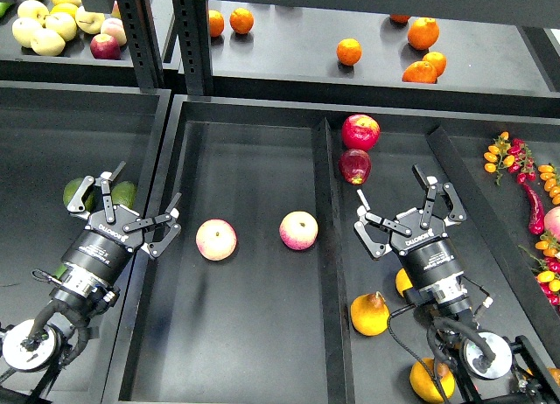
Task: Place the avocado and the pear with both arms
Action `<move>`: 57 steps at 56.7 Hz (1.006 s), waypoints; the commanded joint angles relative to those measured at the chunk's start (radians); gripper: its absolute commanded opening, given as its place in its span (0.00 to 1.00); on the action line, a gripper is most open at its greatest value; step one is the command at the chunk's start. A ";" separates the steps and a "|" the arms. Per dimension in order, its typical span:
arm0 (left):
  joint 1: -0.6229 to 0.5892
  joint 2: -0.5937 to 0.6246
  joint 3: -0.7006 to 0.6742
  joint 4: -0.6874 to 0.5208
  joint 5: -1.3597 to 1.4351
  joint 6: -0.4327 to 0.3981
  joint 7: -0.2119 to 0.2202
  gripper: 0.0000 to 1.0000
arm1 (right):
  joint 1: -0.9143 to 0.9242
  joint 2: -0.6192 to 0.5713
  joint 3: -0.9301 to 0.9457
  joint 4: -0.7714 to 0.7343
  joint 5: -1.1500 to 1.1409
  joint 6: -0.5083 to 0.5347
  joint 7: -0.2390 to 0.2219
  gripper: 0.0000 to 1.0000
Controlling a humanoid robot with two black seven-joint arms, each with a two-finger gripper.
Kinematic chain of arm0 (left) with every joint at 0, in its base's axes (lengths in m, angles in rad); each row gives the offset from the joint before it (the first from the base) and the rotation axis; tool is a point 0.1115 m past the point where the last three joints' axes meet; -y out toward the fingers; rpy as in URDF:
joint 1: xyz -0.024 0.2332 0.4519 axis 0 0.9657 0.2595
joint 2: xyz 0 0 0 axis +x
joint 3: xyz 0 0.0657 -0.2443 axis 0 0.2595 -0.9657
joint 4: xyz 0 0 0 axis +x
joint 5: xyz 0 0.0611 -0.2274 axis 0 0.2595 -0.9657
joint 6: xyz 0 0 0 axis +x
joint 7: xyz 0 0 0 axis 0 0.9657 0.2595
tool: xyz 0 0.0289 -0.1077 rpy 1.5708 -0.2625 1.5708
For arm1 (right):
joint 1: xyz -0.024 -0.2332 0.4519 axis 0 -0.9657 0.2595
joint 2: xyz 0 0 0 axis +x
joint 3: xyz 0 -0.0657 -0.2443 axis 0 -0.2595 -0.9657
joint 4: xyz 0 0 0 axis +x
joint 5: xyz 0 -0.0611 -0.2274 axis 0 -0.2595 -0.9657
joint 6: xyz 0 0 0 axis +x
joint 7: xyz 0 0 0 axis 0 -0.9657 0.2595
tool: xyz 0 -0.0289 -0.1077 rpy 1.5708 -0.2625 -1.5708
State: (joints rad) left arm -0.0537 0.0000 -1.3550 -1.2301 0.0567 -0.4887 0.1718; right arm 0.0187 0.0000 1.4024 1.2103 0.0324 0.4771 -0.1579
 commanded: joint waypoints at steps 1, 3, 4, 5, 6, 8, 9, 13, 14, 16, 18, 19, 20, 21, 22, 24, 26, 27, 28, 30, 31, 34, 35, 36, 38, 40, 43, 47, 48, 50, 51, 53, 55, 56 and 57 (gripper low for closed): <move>0.000 0.000 0.002 0.000 -0.001 0.000 0.000 1.00 | 0.000 0.000 0.003 0.000 -0.002 0.000 0.000 1.00; 0.000 0.000 0.000 -0.002 -0.002 0.000 0.000 1.00 | 0.000 0.000 0.003 0.000 -0.002 0.000 0.000 1.00; 0.000 0.000 -0.001 -0.002 -0.002 0.000 0.000 1.00 | 0.000 0.000 0.004 0.002 -0.002 0.000 0.000 1.00; 0.000 0.000 -0.001 -0.003 -0.002 0.000 0.000 1.00 | 0.000 0.000 0.004 0.002 -0.002 0.000 0.000 1.00; 0.000 0.000 -0.003 -0.003 -0.002 0.000 -0.002 1.00 | 0.000 0.000 0.004 0.002 -0.002 0.000 0.000 1.00; 0.000 0.000 -0.004 -0.006 -0.002 0.000 -0.003 1.00 | 0.000 0.000 0.006 0.003 -0.002 0.000 0.000 1.00; 0.000 0.000 -0.004 -0.006 -0.002 0.000 -0.005 1.00 | 0.000 0.000 0.006 0.003 -0.002 0.000 0.000 1.00; 0.000 0.000 -0.009 -0.003 0.000 0.000 -0.006 1.00 | 0.000 0.000 0.018 0.003 -0.002 0.000 0.000 1.00; 0.000 0.000 -0.012 -0.003 -0.001 0.000 -0.006 1.00 | 0.000 0.000 0.020 0.002 -0.002 0.000 0.000 1.00; 0.002 0.000 -0.016 0.000 0.000 0.000 -0.006 1.00 | 0.000 0.000 0.020 0.002 -0.003 0.000 0.000 1.00; 0.002 0.000 -0.021 0.004 0.000 0.000 -0.006 1.00 | 0.000 0.000 0.020 0.002 -0.003 0.000 0.000 1.00; 0.002 0.000 -0.023 0.004 0.000 0.000 -0.008 1.00 | 0.000 0.000 0.020 0.002 -0.003 0.000 0.000 1.00; 0.003 0.000 -0.023 0.006 0.000 0.000 -0.006 1.00 | 0.000 0.000 0.020 0.002 -0.003 0.000 0.000 1.00; 0.005 0.000 -0.024 0.006 0.000 0.000 -0.006 1.00 | 0.000 0.000 0.021 0.002 -0.003 0.000 0.000 1.00; 0.005 0.000 -0.024 0.006 0.000 0.000 -0.006 1.00 | 0.000 0.000 0.021 0.002 -0.003 0.000 0.001 1.00; 0.005 0.000 -0.024 0.006 0.000 0.000 -0.008 1.00 | 0.000 0.000 0.021 0.002 -0.003 0.000 0.001 1.00; 0.005 0.000 -0.024 0.006 0.000 0.000 -0.008 1.00 | 0.000 0.000 0.021 0.003 -0.003 0.000 0.001 1.00; 0.005 0.000 -0.026 0.005 -0.001 0.000 -0.008 1.00 | 0.000 0.000 0.021 0.003 -0.003 0.000 0.003 1.00; 0.005 0.000 -0.026 0.004 0.000 0.000 -0.008 1.00 | 0.000 0.000 0.021 0.005 -0.003 0.000 0.004 1.00; 0.005 0.000 -0.027 0.003 0.000 0.000 -0.009 1.00 | 0.000 0.000 0.021 0.005 -0.003 0.000 0.006 1.00; 0.005 0.000 -0.029 0.001 0.000 0.000 -0.011 1.00 | 0.000 0.000 0.021 0.006 -0.003 0.000 0.008 1.00; 0.005 0.000 -0.036 0.001 -0.002 0.000 -0.014 1.00 | 0.000 0.000 0.021 0.006 -0.003 0.000 0.008 1.00; 0.005 0.000 -0.039 0.001 0.000 0.000 -0.014 1.00 | 0.000 0.000 0.021 0.006 -0.003 0.000 0.008 1.00; 0.005 0.000 -0.041 0.001 0.000 0.000 -0.014 1.00 | 0.000 0.000 0.021 0.006 -0.003 0.000 0.008 1.00; 0.005 0.000 -0.050 0.003 0.000 0.000 -0.014 1.00 | 0.000 0.000 0.021 0.006 -0.003 0.000 0.008 1.00; 0.005 0.000 -0.052 0.003 -0.001 0.000 -0.014 1.00 | 0.000 0.000 0.021 0.006 -0.003 0.000 0.008 1.00; 0.005 0.000 -0.055 0.001 0.000 0.000 -0.014 1.00 | 0.000 0.000 0.021 0.006 -0.003 0.002 0.009 1.00; 0.005 0.000 -0.062 0.001 -0.002 0.000 -0.014 1.00 | 0.000 0.000 0.021 0.006 -0.003 0.002 0.009 1.00; 0.005 0.000 -0.064 0.001 0.000 0.000 -0.014 1.00 | 0.000 0.000 0.021 0.006 -0.003 0.002 0.009 1.00; 0.005 0.000 -0.069 0.001 0.000 0.000 -0.014 1.00 | 0.000 0.000 0.021 0.006 -0.003 0.002 0.009 1.00; 0.005 0.000 -0.069 0.001 0.000 0.000 -0.014 1.00 | 0.000 0.000 0.021 0.006 -0.003 0.002 0.011 1.00; 0.005 0.000 -0.072 0.001 -0.001 0.000 -0.014 1.00 | 0.000 0.000 0.021 0.006 -0.003 0.003 0.011 1.00; 0.005 0.000 -0.075 0.001 0.000 0.000 -0.014 1.00 | 0.000 0.000 0.021 0.006 -0.003 0.003 0.011 1.00; 0.005 0.000 -0.076 0.001 0.000 0.000 -0.014 1.00 | 0.000 0.000 0.021 0.006 -0.003 0.003 0.011 1.00; 0.005 0.000 -0.078 0.001 -0.001 0.000 -0.014 1.00 | 0.000 0.000 0.021 0.006 -0.003 0.003 0.011 1.00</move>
State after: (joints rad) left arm -0.0491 0.0000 -1.4232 -1.2285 0.0560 -0.4887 0.1580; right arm 0.0184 0.0000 1.4236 1.2164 0.0291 0.4793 -0.1479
